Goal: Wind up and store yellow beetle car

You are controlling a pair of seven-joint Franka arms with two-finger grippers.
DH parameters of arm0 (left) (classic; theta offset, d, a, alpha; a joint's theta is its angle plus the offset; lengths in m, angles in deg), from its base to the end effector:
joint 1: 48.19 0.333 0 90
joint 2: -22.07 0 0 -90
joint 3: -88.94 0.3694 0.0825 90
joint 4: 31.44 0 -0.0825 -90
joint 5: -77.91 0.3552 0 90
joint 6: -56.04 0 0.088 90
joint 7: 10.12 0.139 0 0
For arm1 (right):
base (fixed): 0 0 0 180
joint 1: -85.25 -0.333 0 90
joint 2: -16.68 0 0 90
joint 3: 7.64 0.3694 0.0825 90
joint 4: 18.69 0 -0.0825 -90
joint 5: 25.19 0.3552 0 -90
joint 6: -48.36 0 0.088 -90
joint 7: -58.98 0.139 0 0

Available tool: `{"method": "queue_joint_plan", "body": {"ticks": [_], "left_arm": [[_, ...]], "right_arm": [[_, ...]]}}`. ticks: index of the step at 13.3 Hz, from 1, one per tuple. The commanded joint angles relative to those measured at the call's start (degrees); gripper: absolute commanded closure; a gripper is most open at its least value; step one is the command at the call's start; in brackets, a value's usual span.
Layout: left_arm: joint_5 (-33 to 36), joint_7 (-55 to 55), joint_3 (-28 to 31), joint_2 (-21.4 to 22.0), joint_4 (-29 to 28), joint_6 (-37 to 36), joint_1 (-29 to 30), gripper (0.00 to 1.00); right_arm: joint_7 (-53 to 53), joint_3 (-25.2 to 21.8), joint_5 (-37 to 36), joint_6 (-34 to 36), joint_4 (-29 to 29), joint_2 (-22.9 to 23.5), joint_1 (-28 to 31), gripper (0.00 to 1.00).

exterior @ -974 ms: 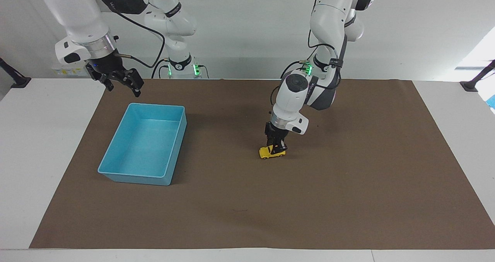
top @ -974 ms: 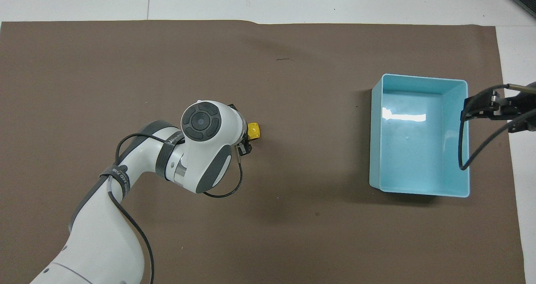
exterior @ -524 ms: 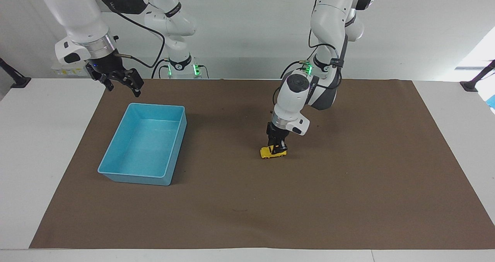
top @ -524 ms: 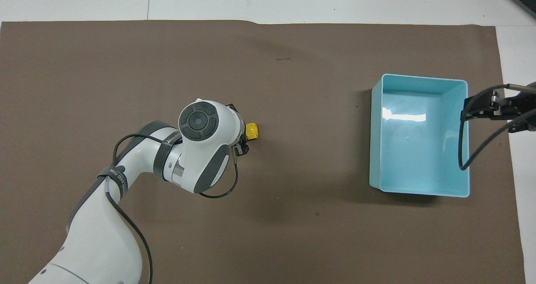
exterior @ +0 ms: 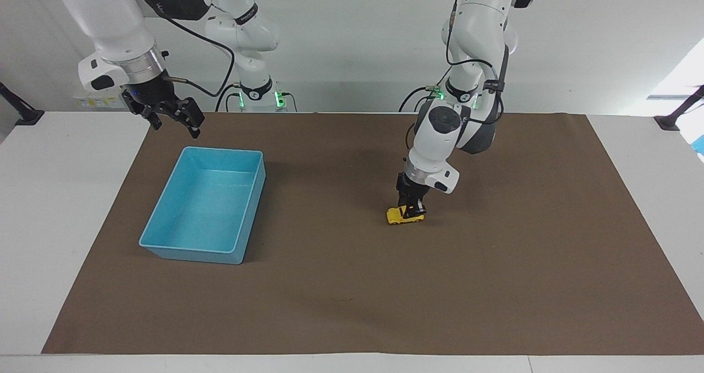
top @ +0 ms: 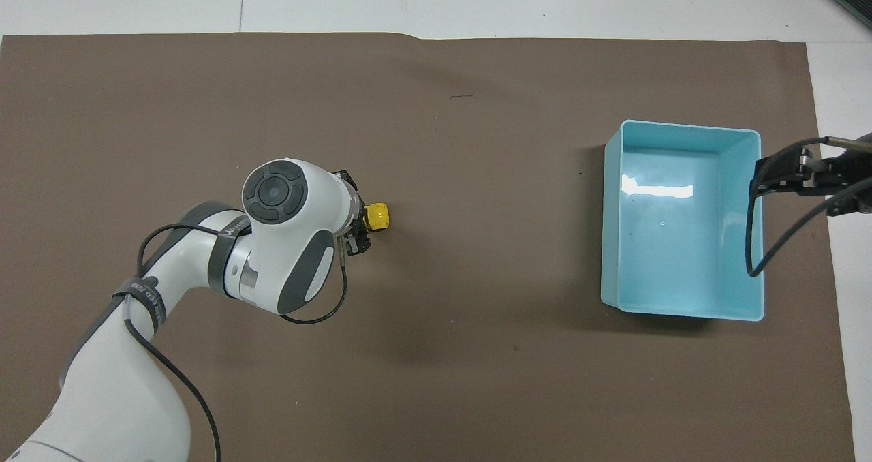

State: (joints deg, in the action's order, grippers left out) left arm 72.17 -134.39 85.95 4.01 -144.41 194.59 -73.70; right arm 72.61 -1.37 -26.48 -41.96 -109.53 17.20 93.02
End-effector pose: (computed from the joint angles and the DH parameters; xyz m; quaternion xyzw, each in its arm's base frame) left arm 0.5451 -0.2966 0.3618 0.6406 0.7639 -0.0269 0.0739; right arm 0.5281 -0.0172 0.6352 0.9912 -0.1315 -0.0079 0.0117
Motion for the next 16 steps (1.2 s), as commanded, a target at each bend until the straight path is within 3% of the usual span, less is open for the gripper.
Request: {"method": "queue_joint_plan", "body": {"ticks": [1, 6, 8, 10, 11, 12, 13, 16], "left_arm": [[0.47, 4.74, 0.53, -1.72, -4.0, 1.9, 2.83, 0.91], [0.47, 5.98, 0.62, -1.45, -4.89, 2.07, 4.68, 0.88], [0.47, 5.89, 0.62, -1.54, -4.54, 1.72, 4.68, 0.76], [0.47, 5.71, 0.62, -1.54, -3.92, 1.63, 4.77, 0.61], [0.47, 5.45, 0.62, -1.37, -3.49, 1.37, 4.77, 0.47], [0.47, 5.45, 0.62, -0.93, -2.44, 0.15, 4.77, 0.1], [0.47, 5.36, 0.53, -0.67, -0.86, -1.95, 4.68, 0.0], [0.47, 4.57, 0.45, -0.05, 5.55, -9.68, 3.81, 0.0]], "right_arm": [[-1.67, 0.41, 0.85, 0.41, 0.32, 0.01, 0.58, 0.0], [-1.94, 0.5, 0.76, 0.41, 0.14, -0.08, 0.49, 0.0], [-1.33, 0.5, 0.76, 0.4, -0.3, -0.25, 0.49, 0.0], [-1.24, 0.5, 0.76, 0.32, -0.47, -0.52, 0.49, 0.0], [-1.24, 0.5, 0.76, 0.4, -0.47, -0.52, 0.49, 0.0], [-1.24, 0.5, 0.76, 0.41, -0.73, -0.61, 0.49, 0.0], [-1.24, 0.5, 0.76, 0.32, -0.91, -0.78, 0.49, 0.0], [-1.15, 0.5, 0.76, 0.32, -2.05, -1.48, 0.49, 0.0]]}}
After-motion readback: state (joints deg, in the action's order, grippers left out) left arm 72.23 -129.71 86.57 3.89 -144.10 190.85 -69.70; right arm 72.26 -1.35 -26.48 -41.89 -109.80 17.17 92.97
